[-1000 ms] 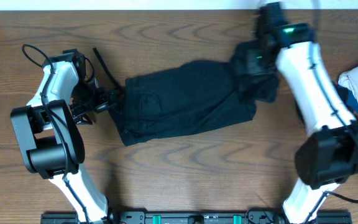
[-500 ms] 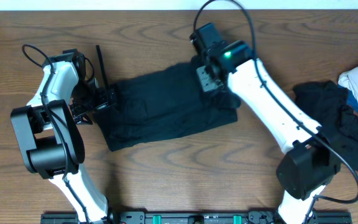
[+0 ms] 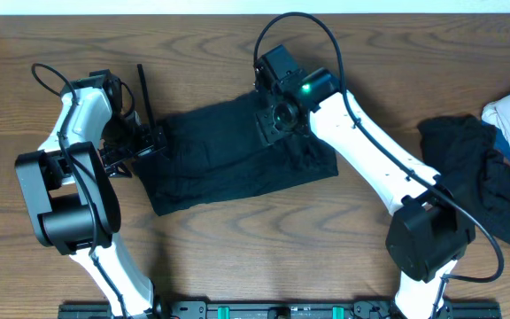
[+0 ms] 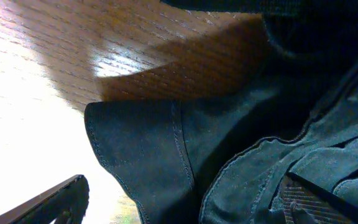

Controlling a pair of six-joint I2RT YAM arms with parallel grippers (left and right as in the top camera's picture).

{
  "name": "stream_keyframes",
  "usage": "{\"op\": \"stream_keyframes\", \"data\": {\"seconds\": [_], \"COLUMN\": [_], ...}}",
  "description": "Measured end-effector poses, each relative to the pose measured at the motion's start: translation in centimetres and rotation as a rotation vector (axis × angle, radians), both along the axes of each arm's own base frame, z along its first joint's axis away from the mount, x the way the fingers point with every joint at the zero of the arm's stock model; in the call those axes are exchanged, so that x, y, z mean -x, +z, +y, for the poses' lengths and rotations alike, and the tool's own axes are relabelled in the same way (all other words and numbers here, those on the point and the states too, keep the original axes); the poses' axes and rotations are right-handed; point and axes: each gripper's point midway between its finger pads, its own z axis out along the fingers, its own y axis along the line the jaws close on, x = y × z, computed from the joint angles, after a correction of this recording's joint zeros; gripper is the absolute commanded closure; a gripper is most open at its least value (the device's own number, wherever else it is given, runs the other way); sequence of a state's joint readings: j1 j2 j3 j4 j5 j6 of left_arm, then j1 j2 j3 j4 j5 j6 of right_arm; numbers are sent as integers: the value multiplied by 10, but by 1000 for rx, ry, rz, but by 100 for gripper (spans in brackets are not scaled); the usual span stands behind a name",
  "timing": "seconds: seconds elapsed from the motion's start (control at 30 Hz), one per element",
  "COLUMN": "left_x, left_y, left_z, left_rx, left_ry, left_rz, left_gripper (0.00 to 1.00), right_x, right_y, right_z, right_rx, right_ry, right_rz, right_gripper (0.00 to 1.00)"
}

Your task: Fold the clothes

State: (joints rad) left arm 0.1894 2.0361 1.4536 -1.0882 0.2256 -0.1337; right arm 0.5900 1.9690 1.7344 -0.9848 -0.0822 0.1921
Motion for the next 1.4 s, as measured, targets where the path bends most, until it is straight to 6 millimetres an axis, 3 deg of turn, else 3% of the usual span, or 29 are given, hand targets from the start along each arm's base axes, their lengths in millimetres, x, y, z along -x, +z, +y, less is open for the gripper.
{"op": "stream_keyframes", "data": {"seconds": [0.13,0.23,0.3,0.47,0.53,0.67,1.0,1.17,1.4], "left_x": [0,0,0,0,0,0,1,1,1], "left_y": [0,0,0,0,0,0,0,0,0], "left_z": [0,0,0,0,0,0,0,0,0], "left_rx": [0,0,0,0,0,0,1,1,1], "left_ry": [0,0,0,0,0,0,0,0,0], "left_rz": [0,0,0,0,0,0,4,3,3], "left_gripper": [2,2,2,2,2,2,2,2,2], "right_x": [-1,-10,-20,-34,-32,-32,-28,-19,6], "right_y": [13,32,52,104,108,89,-24,-37,-40], "right_z": [7,-8,-29,-95,-111,-113,-99,-80,-23], "right_rx": [-136,-192,-214,-240,-231,-227,-229,-295,-335], "right_ry": [43,15,-36,-181,-220,-228,-228,-190,-94], "right_rz": [34,14,-27,-125,-119,-74,81,116,157], "right_gripper": [31,30,26,28,30,31,37,39,40]}}
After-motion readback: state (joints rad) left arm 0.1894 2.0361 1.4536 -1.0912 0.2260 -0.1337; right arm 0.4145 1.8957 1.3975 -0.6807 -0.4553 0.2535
